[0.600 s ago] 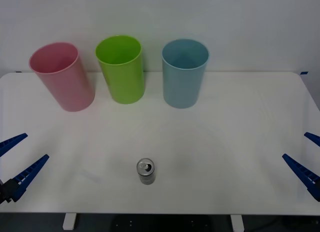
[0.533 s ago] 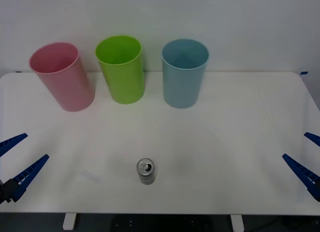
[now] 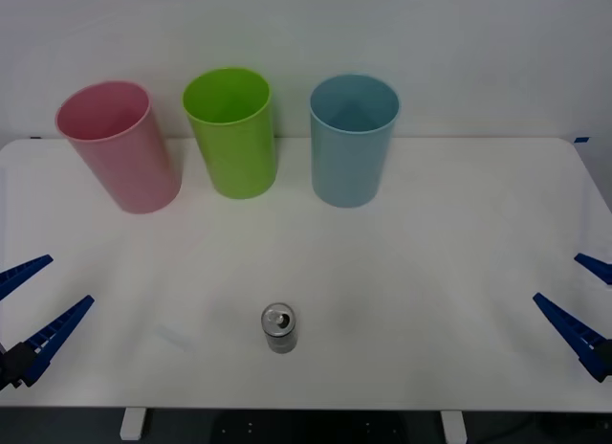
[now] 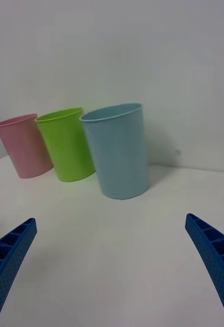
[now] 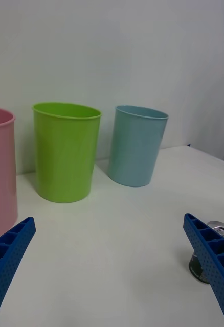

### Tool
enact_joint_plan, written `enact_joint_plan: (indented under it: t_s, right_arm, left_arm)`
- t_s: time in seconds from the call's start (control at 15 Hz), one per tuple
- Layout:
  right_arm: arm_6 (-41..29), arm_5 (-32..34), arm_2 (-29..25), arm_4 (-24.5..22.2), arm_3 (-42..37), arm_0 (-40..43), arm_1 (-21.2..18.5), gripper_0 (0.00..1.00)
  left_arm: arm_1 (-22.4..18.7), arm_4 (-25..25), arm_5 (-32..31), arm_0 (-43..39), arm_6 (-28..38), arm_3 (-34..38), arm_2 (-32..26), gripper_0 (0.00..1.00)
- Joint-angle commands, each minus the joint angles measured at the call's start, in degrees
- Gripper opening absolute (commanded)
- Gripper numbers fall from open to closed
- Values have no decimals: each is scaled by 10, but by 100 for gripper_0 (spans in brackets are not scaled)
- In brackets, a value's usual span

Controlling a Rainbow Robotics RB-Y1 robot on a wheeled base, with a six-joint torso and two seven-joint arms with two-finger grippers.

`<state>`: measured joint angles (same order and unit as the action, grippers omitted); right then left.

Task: Grasp the object on the table and drop it into the matching bin: aluminum can to the light blue bin, PET bottle to the pink bin.

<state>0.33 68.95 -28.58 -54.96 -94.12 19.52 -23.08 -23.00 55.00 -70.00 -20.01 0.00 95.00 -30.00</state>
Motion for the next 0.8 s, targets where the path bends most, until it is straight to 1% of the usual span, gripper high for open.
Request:
enact_joint_plan:
  t_s: [0.07,0.4,0.67,0.8]
  right_arm:
    - [7,0,25,-1,1,2,-16,100]
    - [23,1,76,-1,1,2,-41,100]
    - [42,3,129,-6,1,-5,-57,100]
    - [51,13,143,-34,1,-14,-56,100]
  left_arm:
    - [0,0,0,0,0,0,0,100]
    - [0,0,0,0,0,0,0,100]
    - [0,0,0,0,0,0,0,100]
    - [0,0,0,0,0,0,0,100]
